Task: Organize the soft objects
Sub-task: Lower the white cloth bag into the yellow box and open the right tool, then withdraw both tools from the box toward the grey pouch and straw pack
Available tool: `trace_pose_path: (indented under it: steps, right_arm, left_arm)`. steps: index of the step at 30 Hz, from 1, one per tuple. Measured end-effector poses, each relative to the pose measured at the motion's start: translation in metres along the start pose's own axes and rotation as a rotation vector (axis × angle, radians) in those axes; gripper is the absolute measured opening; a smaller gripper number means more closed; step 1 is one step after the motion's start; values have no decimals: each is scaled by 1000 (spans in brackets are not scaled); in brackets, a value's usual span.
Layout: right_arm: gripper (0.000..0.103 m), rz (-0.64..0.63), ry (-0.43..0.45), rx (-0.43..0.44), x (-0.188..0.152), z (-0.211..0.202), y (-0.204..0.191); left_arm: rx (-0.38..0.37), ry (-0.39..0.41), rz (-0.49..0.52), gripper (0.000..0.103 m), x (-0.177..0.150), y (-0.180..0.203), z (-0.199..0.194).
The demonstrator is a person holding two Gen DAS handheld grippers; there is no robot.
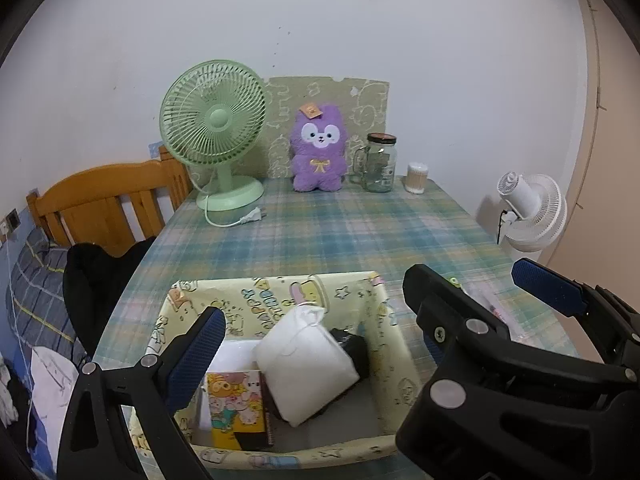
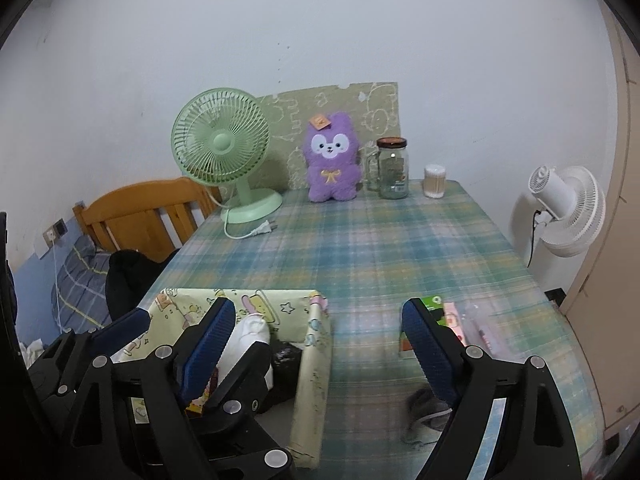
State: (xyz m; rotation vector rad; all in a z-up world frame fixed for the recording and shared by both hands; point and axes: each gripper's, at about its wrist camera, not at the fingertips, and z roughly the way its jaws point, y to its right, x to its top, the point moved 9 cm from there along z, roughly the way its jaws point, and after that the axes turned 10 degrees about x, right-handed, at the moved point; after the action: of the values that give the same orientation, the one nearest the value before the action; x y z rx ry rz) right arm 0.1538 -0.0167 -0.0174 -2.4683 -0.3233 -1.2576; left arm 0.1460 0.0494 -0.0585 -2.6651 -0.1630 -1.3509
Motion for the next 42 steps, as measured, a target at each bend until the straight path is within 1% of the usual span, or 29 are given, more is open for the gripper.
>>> trace_pose_path:
  steps: [12, 14, 19, 23, 27, 33, 35, 42]
  right_arm:
    - [88, 22, 44, -14, 5, -29, 26]
    - [93, 26, 52, -18, 5, -33, 31]
    - [94, 35, 68, -20, 4, -43, 44]
    - [97, 39, 76, -33, 3, -52, 55]
    - [98, 50, 81, -43, 1, -59, 66]
    - [98, 47, 87, -66, -2, -69, 83]
    - [98, 46, 86, -77, -5, -72, 90]
    - [98, 65, 85, -90, -14, -76, 113]
  left_arm:
    - [-10, 31, 21, 103, 5, 32, -17]
    - [-11, 35, 25, 103, 5, 38, -20]
    - [-13, 40, 30, 103, 4, 51, -24]
    - [-19, 40, 34, 103, 3, 62, -28]
    - [-24, 41, 42, 103, 2, 75, -31]
    - [-50, 34, 36, 103, -4, 92, -34]
    - [-64, 33, 35, 103, -6, 99, -33]
    - [-77, 24, 44, 103, -14, 123, -30]
